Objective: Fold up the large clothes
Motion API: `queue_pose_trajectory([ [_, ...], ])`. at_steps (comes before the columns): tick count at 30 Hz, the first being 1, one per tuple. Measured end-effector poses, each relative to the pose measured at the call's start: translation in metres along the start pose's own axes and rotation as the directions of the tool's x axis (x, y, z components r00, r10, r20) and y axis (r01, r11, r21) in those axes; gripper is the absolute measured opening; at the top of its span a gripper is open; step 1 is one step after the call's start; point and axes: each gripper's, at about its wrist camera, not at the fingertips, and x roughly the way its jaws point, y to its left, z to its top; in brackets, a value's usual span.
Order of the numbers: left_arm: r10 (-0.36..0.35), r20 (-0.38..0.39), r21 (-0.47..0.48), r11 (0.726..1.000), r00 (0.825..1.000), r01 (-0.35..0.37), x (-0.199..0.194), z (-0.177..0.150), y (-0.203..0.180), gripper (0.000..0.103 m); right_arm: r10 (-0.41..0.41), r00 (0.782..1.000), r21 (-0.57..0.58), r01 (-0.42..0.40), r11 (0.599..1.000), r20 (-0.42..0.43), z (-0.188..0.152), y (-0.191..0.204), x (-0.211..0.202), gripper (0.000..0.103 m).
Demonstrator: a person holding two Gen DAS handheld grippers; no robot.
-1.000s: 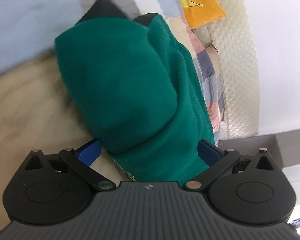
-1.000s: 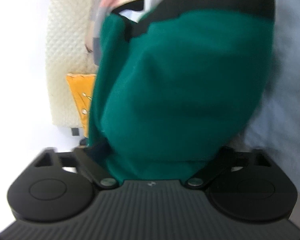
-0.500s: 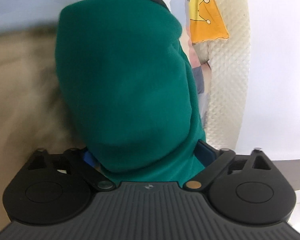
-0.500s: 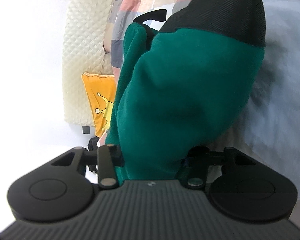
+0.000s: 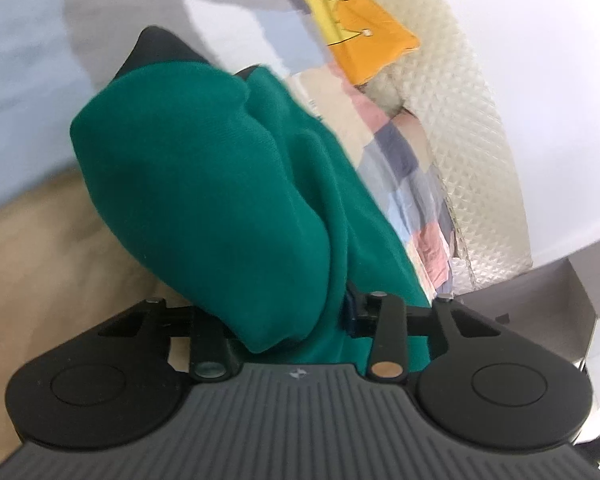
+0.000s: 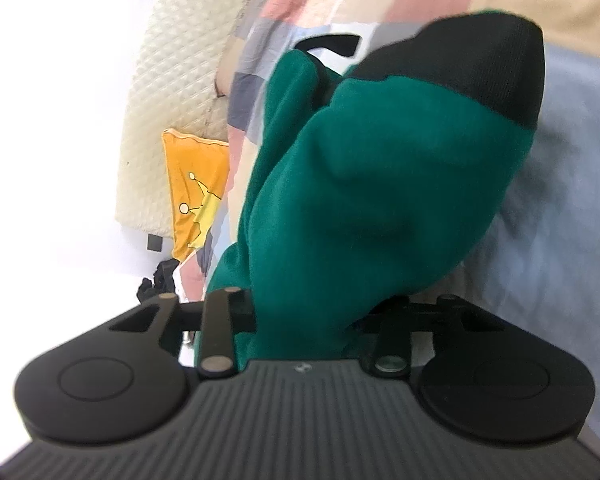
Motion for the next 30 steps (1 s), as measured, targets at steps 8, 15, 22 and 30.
queue_pose_trajectory([
  [8,0.0,0.017,0.148,0.989,1.0,-0.002,-0.048,0.0,-0.029,0.027,0.016,1.0,-0.083,-0.015,0.996,0.015,-0.001,0.026,-0.038,0.031],
  [15,-0.014,0.004,0.17,0.985,1.0,0.013,-0.124,-0.027,-0.028,0.024,0.004,1.0,-0.113,-0.005,0.994,-0.007,-0.017,0.039,-0.09,0.03],
  [22,-0.028,-0.022,0.15,0.988,0.999,0.031,-0.191,-0.059,-0.008,0.025,-0.051,0.997,-0.176,0.042,0.984,-0.049,-0.038,0.044,-0.139,0.031],
  [30,-0.018,-0.035,0.139,0.99,0.999,0.023,-0.187,-0.052,-0.008,0.031,-0.042,0.997,-0.153,0.032,0.988,-0.06,-0.037,0.031,-0.136,0.037],
])
